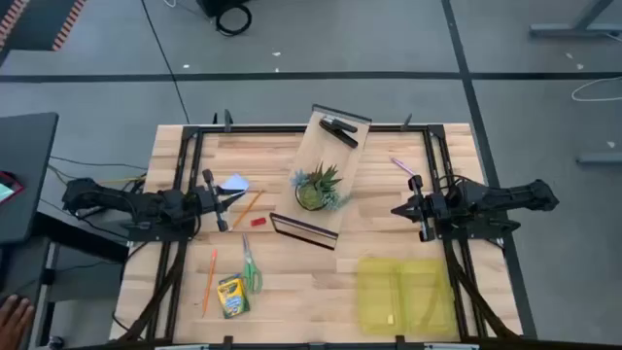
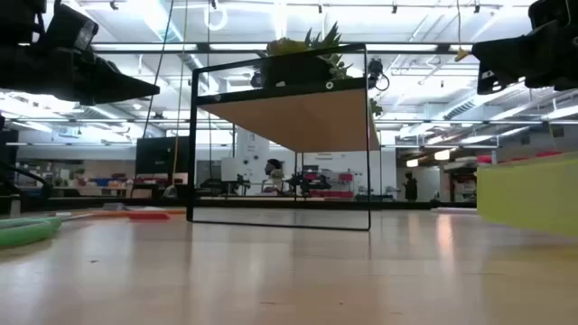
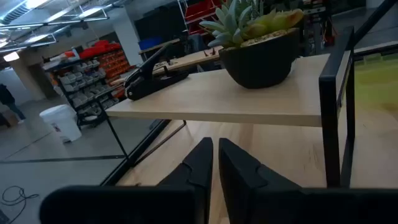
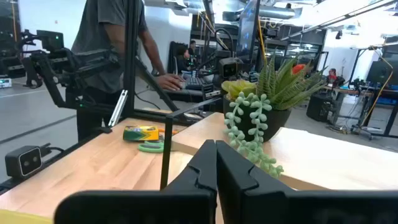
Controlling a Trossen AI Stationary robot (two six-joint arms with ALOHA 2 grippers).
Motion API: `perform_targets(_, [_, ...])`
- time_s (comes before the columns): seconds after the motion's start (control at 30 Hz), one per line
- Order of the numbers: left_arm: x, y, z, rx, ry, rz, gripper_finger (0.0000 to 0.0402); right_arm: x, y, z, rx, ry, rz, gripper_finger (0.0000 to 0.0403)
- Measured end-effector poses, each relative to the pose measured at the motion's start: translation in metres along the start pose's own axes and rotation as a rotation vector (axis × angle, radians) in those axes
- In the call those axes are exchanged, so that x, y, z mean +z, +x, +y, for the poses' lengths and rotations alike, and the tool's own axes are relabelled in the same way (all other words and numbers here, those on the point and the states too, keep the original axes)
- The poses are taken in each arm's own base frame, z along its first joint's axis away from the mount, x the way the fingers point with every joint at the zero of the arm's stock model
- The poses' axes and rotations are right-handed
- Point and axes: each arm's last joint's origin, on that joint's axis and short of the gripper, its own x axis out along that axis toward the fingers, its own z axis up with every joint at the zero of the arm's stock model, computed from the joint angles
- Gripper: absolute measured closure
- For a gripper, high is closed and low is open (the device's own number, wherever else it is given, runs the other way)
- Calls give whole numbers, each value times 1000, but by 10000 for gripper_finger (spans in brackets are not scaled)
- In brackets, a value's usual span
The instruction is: Pack school essentials
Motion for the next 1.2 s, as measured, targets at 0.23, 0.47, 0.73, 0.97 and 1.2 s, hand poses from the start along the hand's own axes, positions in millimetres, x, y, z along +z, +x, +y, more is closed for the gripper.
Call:
perform_targets(0.23, [0, 0, 0, 0, 0, 0, 361, 0, 0, 0, 0, 0, 0, 395])
perform_targets(0.47, [0, 0, 0, 0, 0, 0, 369, 0, 0, 0, 0, 0, 0, 395])
perform_targets(0.73, [0, 0, 0, 0, 0, 0, 367, 0, 0, 0, 0, 0, 0, 395])
perform_targets(0.97, [0, 0, 0, 0, 0, 0, 361, 0, 0, 0, 0, 0, 0, 395])
perform_targets(1.2, [0, 0, 0, 0, 0, 0, 369, 0, 0, 0, 0, 0, 0, 395])
